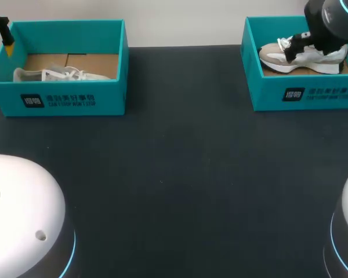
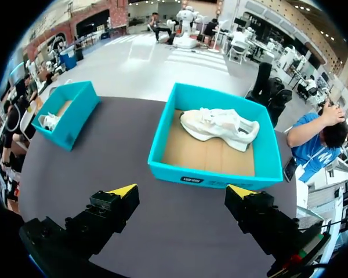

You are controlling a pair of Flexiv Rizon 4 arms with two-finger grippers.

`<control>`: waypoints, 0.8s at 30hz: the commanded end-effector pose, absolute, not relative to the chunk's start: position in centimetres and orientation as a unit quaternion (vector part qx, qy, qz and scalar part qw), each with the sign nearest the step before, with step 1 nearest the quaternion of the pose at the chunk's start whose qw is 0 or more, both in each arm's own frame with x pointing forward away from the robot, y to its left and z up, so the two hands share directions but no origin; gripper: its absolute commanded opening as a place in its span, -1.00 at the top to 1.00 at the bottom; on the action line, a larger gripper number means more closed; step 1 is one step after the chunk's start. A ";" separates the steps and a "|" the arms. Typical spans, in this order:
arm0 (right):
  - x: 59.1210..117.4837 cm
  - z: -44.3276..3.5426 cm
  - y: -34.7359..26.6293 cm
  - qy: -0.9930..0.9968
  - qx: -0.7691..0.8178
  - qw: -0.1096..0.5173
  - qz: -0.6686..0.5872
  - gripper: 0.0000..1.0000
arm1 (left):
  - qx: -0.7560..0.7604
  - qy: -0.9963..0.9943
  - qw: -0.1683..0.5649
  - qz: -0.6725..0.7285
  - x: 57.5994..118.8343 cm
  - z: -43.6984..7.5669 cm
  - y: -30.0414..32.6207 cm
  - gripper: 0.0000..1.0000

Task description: Take the shoe out of the shoebox, open the shoe tongue, remove and reinsert the insole, then place the shoe into the shoebox

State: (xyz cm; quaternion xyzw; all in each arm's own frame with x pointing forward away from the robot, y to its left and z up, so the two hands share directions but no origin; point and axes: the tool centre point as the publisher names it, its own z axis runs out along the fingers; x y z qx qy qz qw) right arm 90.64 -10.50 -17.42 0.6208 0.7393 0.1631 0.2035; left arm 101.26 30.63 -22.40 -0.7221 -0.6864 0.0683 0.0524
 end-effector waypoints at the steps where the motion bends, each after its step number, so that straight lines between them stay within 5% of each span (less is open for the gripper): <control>1: 95.3 -17.9 -11.2 0.732 0.638 0.188 0.148 -1.00 | -0.723 -0.686 0.053 0.067 101.2 -22.3 30.7 -1.00; 24: 108.6 -21.8 -22.5 0.670 0.715 0.169 0.106 -1.00 | -0.723 -0.686 0.053 0.067 101.2 -22.3 30.7 -1.00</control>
